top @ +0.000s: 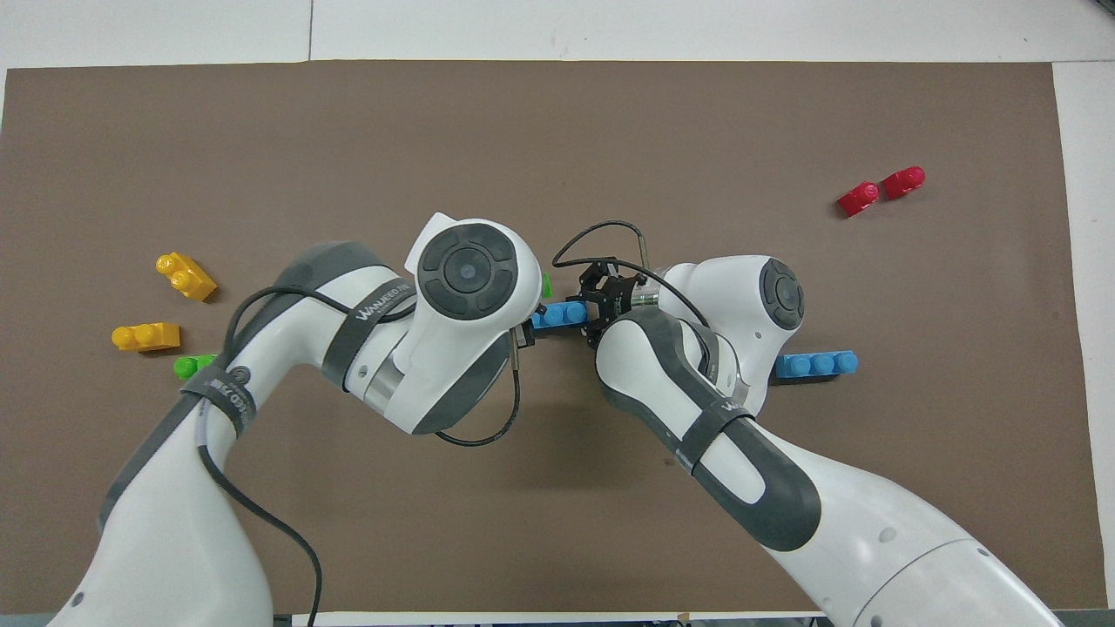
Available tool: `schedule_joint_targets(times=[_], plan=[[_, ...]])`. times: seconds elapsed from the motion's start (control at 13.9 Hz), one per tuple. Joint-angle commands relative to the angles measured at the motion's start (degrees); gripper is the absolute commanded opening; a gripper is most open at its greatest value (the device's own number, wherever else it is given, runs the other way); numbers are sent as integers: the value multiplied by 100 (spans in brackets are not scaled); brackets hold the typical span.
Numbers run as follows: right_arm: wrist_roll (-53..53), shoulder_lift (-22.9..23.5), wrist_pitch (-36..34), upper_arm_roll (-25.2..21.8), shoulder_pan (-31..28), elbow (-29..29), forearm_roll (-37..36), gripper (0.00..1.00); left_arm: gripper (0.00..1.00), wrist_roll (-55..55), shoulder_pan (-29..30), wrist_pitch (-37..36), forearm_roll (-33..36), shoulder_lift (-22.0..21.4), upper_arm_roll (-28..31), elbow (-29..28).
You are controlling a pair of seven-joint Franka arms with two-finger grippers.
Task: Remove green block with left arm and hold with right
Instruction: 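Pull the green brick off with the left gripper while the right gripper holds blue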
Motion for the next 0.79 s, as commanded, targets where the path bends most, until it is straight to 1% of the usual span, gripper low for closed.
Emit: schedule_joint_targets(times=[0.0, 0.14, 0.29, 0.5, 0.65, 0.72], plan=[[-265, 20, 0, 10, 36, -137, 157, 0, 0, -35, 156, -425, 77, -571, -1, -82], [-361, 20, 8, 10, 45, -154, 157, 0, 0, 17, 297, -672, 77, -792, 16, -82], [-379, 20, 35, 10, 36, -163, 157, 0, 0, 463, 569, -882, 77, -898, 16, -82], [-388, 20, 35, 10, 36, -163, 157, 0, 0, 1648, 1131, -1120, 77, -986, 8, -117], [-388, 20, 26, 10, 27, -163, 157, 0, 0, 2702, 1578, -1095, 25, -1030, -1, -266], [-388, 11, 0, 10, 10, -163, 148, 0, 0, 3351, 1833, -1051, -132, -1065, -1, -354]])
